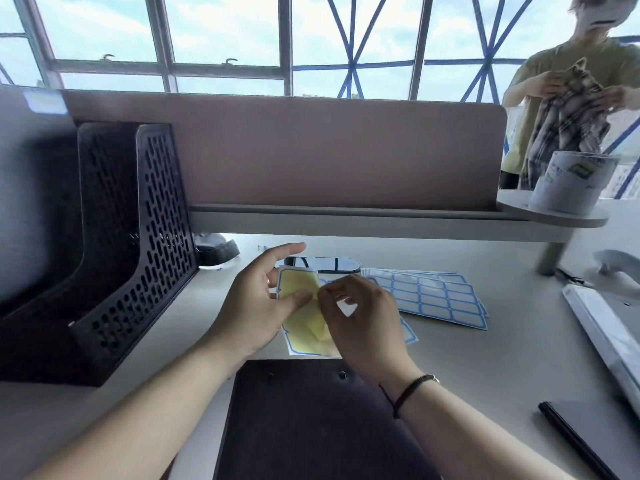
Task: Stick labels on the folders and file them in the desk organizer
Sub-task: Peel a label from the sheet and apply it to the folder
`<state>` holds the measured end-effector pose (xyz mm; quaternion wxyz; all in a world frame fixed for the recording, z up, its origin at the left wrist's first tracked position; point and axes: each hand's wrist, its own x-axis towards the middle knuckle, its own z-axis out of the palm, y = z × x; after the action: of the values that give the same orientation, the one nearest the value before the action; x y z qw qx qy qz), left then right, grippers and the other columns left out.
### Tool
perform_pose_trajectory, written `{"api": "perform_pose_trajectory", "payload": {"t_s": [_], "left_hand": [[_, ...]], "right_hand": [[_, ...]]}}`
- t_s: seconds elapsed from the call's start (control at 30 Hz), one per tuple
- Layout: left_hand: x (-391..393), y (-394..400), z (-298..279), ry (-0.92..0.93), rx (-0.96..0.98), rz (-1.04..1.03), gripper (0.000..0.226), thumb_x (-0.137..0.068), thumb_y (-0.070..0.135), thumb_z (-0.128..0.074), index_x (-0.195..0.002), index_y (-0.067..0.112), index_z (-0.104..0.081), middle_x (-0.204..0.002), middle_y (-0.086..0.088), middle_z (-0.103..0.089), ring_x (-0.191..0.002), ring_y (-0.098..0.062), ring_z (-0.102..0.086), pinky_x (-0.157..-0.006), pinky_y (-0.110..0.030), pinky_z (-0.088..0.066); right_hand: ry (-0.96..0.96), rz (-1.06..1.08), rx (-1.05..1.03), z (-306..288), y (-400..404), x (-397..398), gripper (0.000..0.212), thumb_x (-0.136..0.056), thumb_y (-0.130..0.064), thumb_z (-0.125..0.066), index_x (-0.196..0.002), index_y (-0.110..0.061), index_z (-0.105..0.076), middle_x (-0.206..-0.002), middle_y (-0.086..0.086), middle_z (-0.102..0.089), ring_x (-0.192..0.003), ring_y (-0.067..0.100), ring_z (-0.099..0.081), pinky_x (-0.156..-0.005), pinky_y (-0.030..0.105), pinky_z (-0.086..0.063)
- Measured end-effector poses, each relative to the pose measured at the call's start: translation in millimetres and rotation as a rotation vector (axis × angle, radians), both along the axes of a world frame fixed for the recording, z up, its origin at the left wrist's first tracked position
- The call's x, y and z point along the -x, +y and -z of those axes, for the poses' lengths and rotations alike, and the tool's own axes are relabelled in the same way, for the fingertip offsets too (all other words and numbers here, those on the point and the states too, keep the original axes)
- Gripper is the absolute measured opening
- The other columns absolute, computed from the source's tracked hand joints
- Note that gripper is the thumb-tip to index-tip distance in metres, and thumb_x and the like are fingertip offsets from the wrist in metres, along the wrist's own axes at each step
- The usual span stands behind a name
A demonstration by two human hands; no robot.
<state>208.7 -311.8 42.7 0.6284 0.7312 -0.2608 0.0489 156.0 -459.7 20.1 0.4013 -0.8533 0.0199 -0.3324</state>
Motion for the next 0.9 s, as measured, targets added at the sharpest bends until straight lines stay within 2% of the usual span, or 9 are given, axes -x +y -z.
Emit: {"api": "perform_pose_trajectory", "payload": {"t_s": [0.1,0.23,0.33,0.43,0.53,0.67,0.8,0.87,0.9], "left_hand": [[1.5,0.4,-1.0,-0.028,-0.017,0.029,0.064,-0.084,-0.004,-0.072,-0.130,0.038,-0.058,-0.082,0.000,-0.073,-0.051,0.000,-0.053,-0.060,-0.013,-0.045],[1.0,0.4,1.0,-0.102,-0.063,0.004,0.061,-0.085,-0.005,-0.071,-0.127,0.038,-0.058,-0.059,0.028,-0.058,-0.050,0.003,-0.047,-0.056,-0.004,-0.036],[1.4,0.1,0.7,-0.134,-0.074,-0.019,0.055,-0.085,-0.003,-0.072,-0.118,0.040,-0.062,-0.076,0.045,-0.060,-0.070,0.013,-0.055,-0.069,0.000,-0.037],[-0.4,-0.1,2.0,-0.122,-0.067,-0.032,0.052,-0.085,-0.003,-0.071,-0.113,0.041,-0.065,-0.088,0.050,-0.060,-0.091,0.024,-0.055,-0.078,0.004,-0.034],[-3.2,0.3,4.6,-0.115,-0.061,-0.049,0.052,-0.086,0.000,-0.070,-0.111,0.045,-0.066,-0.101,0.050,-0.058,-0.106,0.026,-0.051,-0.082,0.004,-0.032],[-6.8,1.8,7.7,-0.118,-0.078,-0.091,0.048,-0.087,0.002,-0.070,-0.111,0.044,-0.067,-0.106,0.048,-0.056,-0.111,0.015,-0.052,-0.079,0.000,-0.035],[-11.2,3.9,10.8,-0.106,-0.106,-0.114,0.051,-0.087,0.004,-0.070,-0.108,0.050,-0.065,-0.101,0.050,-0.059,-0.111,0.018,-0.053,-0.088,-0.005,-0.035],[-11.9,3.5,10.8,-0.111,-0.115,-0.116,0.047,-0.088,0.003,-0.069,-0.112,0.044,-0.066,-0.106,0.042,-0.056,-0.109,0.006,-0.054,-0.083,-0.005,-0.037],[-11.6,3.3,11.2,-0.110,-0.125,-0.124,0.045,-0.089,0.004,-0.068,-0.115,0.040,-0.068,-0.107,0.038,-0.043,-0.110,-0.005,-0.047,-0.076,-0.008,-0.035]], "right_hand": [[-0.015,0.016,-0.009,-1.5,-0.8,-0.4,0.016,-0.088,-0.021,-0.067,-0.073,-0.025,-0.067,-0.074,-0.018,-0.066,-0.081,-0.011,-0.056,-0.066,0.005,-0.038],[-0.030,0.027,-0.030,-2.2,-2.5,-1.6,0.022,-0.089,-0.019,-0.066,-0.071,-0.032,-0.062,-0.071,-0.020,-0.064,-0.081,-0.005,-0.059,-0.066,0.008,-0.041],[-0.018,0.023,-0.094,-2.2,-3.8,-2.3,0.022,-0.089,-0.019,-0.065,-0.072,-0.033,-0.062,-0.072,-0.021,-0.065,-0.081,-0.004,-0.062,-0.065,0.009,-0.042],[-0.004,0.033,-0.181,-1.1,-6.9,-5.1,0.016,-0.089,-0.018,-0.062,-0.076,-0.027,-0.063,-0.076,-0.015,-0.068,-0.078,0.000,-0.065,-0.070,0.022,-0.051],[0.018,0.034,-0.256,0.9,-10.6,-8.0,0.015,-0.090,-0.015,-0.058,-0.078,-0.024,-0.061,-0.077,-0.010,-0.069,-0.078,0.007,-0.066,-0.073,0.032,-0.053],[0.040,0.026,-0.309,1.5,-12.7,-8.3,0.015,-0.093,-0.015,-0.053,-0.080,-0.022,-0.057,-0.076,-0.006,-0.071,-0.078,0.012,-0.067,-0.073,0.038,-0.054],[0.069,0.014,-0.362,2.0,-14.7,-9.8,0.014,-0.096,-0.017,-0.049,-0.084,-0.020,-0.055,-0.078,-0.005,-0.074,-0.080,0.013,-0.070,-0.072,0.035,-0.053],[0.087,-0.011,-0.404,2.9,-15.4,-10.0,0.013,-0.097,-0.018,-0.047,-0.085,-0.022,-0.053,-0.078,-0.004,-0.074,-0.080,0.017,-0.071,-0.067,0.028,-0.052],[0.103,-0.025,-0.428,3.6,-15.5,-10.1,0.014,-0.098,-0.019,-0.046,-0.086,-0.022,-0.051,-0.078,-0.004,-0.074,-0.079,0.019,-0.071,-0.062,0.023,-0.051]]}}
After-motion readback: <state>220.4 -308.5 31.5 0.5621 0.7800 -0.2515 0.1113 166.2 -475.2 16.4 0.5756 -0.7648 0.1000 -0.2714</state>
